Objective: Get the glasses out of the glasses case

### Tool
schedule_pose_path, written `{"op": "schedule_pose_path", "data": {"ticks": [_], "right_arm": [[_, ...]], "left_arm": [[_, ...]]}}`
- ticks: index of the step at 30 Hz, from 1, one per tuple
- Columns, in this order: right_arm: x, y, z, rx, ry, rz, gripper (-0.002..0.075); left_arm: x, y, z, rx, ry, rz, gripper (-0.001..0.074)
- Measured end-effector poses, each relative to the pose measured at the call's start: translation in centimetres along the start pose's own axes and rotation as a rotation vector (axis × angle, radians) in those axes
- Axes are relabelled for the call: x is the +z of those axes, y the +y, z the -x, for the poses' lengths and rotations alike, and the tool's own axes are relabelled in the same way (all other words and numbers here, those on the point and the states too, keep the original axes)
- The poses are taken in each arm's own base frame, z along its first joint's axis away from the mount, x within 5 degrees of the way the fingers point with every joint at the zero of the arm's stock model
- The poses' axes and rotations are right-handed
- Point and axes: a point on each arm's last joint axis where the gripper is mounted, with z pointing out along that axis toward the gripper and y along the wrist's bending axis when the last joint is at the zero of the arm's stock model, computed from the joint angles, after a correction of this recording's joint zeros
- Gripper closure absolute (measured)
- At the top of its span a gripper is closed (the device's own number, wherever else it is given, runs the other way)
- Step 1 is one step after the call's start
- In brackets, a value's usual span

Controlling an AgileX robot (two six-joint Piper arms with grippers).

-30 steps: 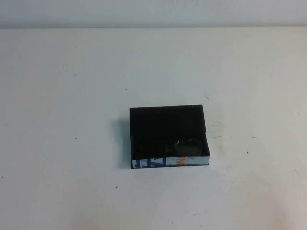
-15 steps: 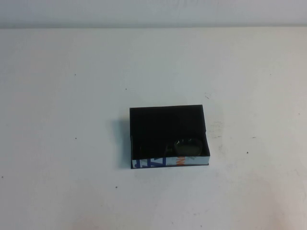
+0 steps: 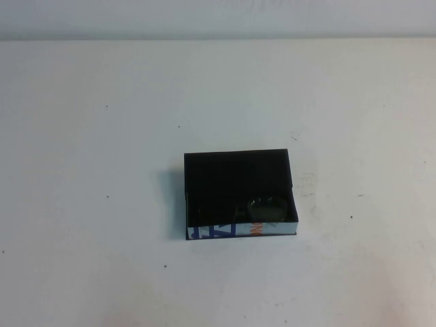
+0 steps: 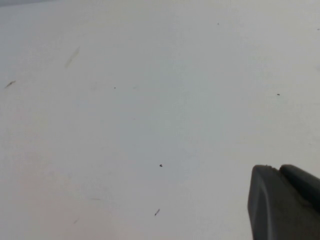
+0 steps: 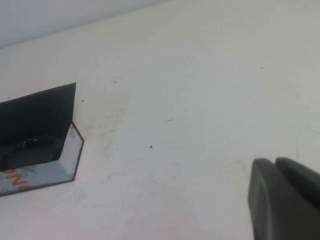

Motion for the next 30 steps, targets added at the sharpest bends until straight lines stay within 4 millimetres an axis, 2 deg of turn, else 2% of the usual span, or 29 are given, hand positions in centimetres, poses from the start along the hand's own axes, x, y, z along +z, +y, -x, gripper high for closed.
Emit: {"op": "schedule_pose_path", "data": {"ticks": [6,8,13,15,17,21,26,30], "right_arm": [[-0.2,0.2,0.9,-0.001,-0.053,0.010,0.0743],[-1.0,1.0,2.7,-0.006,-0.072,0.028,0.0743],[-5.1,3.9,8.9,-0.017,-0.085,0.091,0.0743],[-5.8,4.8,10.4,-0.012,-0.008,0.103,0.0743],[-5.6,5.4,11.9,-0.037,0.025,0.104,0.0743],[-2.4,5.8,13.0,-0.117,0.167,0.090,0.0743],[2.7,6.2,12.3,-0.148,0.381,0.152,0.0743],[6.1,6.9,13.0,-0.322,0.500,0.243,0.0743]], "left_arm": [[0.0,0.0,0.0,0.000,0.000,0.000,0.0740],[0.0,0.0,0.0,0.000,0.000,0.000,0.0740],[0.0,0.0,0.0,0.000,0.000,0.000,0.0740],[0.0,0.0,0.0,0.000,0.000,0.000,0.0740],[0.0,0.0,0.0,0.000,0.000,0.000,0.0740],[0.0,0.0,0.0,0.000,0.000,0.000,0.0740],[0.0,0.0,0.0,0.000,0.000,0.000,0.0740],[0.0,0.0,0.0,0.000,0.000,0.000,0.0740]]}}
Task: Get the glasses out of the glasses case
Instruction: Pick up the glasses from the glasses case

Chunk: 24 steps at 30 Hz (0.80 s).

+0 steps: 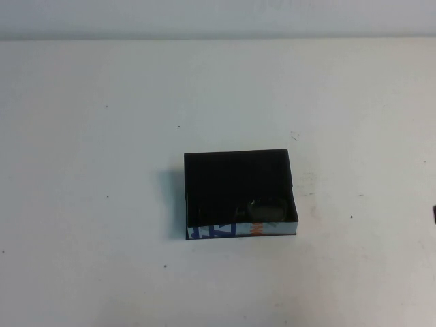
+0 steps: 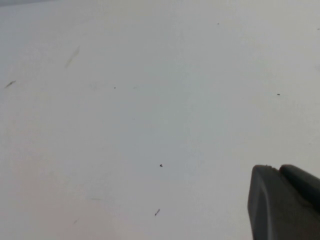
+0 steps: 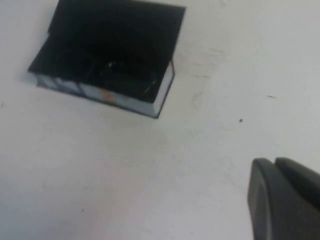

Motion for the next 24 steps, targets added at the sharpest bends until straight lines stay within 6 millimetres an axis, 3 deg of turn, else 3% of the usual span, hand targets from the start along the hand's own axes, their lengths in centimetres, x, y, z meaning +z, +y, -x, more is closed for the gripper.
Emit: {"op": "schedule_pose_path", "data": {"ticks": [7,11,18,20,24], "right_arm": [[4.1,2.1,6.5,-0.453,0.250,0.197,0.0734],[7.8,4.4,9.0,-0.682,0.368,0.263,0.0644],[13.6,8.5,9.1,-1.030,0.491,0.374,0.0314],[14.9,9.2,8.8,-1.110,0.490,0.396,0.0267],[17.1,10.0,8.7,-1.174,0.488,0.420,0.0260]], "left_arm": [[0.0,0.0,0.0,0.000,0.000,0.000,0.0740],[0.0,0.0,0.0,0.000,0.000,0.000,0.0740],[0.0,0.0,0.0,0.000,0.000,0.000,0.0740],[0.0,0.0,0.0,0.000,0.000,0.000,0.0740],[0.0,0.0,0.0,0.000,0.000,0.000,0.0740]]}}
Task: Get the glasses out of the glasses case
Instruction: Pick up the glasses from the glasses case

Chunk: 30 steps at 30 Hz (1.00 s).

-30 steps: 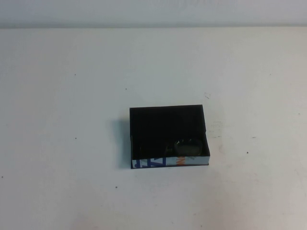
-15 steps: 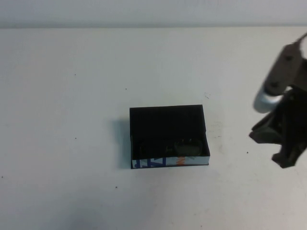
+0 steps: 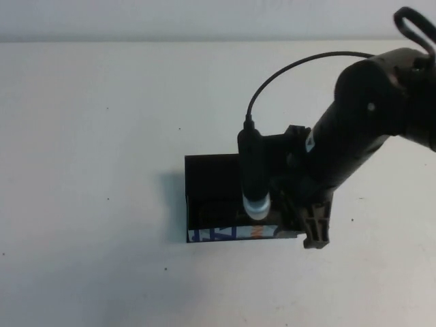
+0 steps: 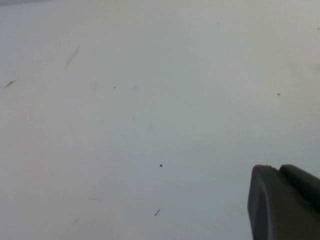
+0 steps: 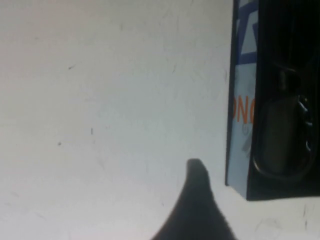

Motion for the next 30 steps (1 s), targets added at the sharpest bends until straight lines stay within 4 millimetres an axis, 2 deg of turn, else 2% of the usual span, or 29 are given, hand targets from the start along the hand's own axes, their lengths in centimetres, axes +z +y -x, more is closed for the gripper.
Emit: {"op": "schedule_pose_path", "data": {"ticks": [5,15,25,30], "right_arm": [[2.2,-1.7,1.5,0.021,0.026,0.058,0.0291],[4.9,-6.0,4.1,0.029,0.037,0.095,0.0324],[8.7,-6.5,3.9,0.039,0.066,0.134,0.0328],[9.1,-7.0,3.4,0.055,0.062,0.122,0.0328]], "left_arm": [[0.0,0.0,0.0,0.000,0.000,0.000,0.0740],[0.0,0.0,0.0,0.000,0.000,0.000,0.0740],[0.0,0.0,0.0,0.000,0.000,0.000,0.0740],[0.0,0.0,0.0,0.000,0.000,0.000,0.0740]]}}
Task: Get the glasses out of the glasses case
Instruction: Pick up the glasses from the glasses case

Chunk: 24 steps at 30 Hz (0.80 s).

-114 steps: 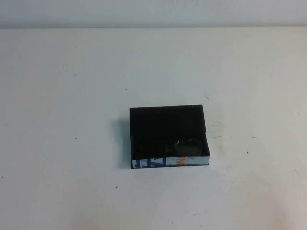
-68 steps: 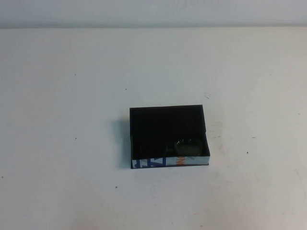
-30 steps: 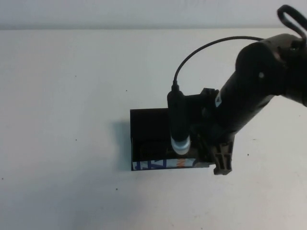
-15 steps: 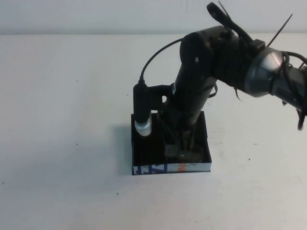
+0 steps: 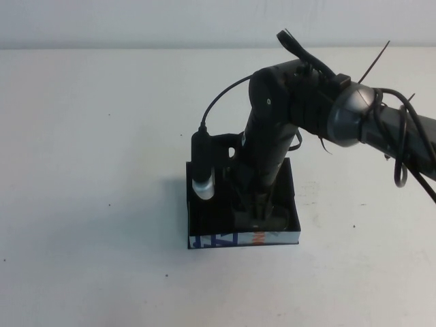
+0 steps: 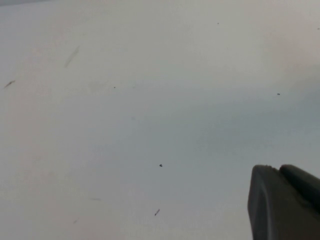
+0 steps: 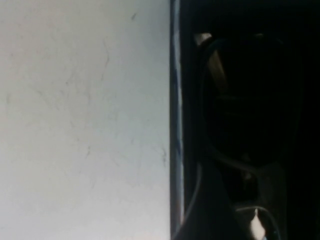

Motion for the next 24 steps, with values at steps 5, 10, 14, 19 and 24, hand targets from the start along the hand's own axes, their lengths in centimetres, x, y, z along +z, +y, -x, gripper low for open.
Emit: {"op": "schedule_pose_path", "data": {"ticks": [5,10,14,19,24], "right_arm": [[0.5,-0.8,-0.8,0.027,-0.001,-0.004,0.0328],[1.0,-1.3,-1.2,0.048,-0.011,-0.002,0.0328],[1.3,-1.5,-1.1,0.053,-0.022,-0.005,0.0328],[1.3,-1.5,-1.2,0.051,-0.028,0.008,0.0330],[1.0,-1.2,-1.3,0.056,-0.022,0.048,0.0342]], "left_arm": [[0.0,0.0,0.0,0.000,0.000,0.000,0.0740],[0.0,0.0,0.0,0.000,0.000,0.000,0.0740],[0.0,0.0,0.0,0.000,0.000,0.000,0.0740],[0.0,0.0,0.0,0.000,0.000,0.000,0.0740],[0.0,0.0,0.0,0.000,0.000,0.000,0.0740]]}}
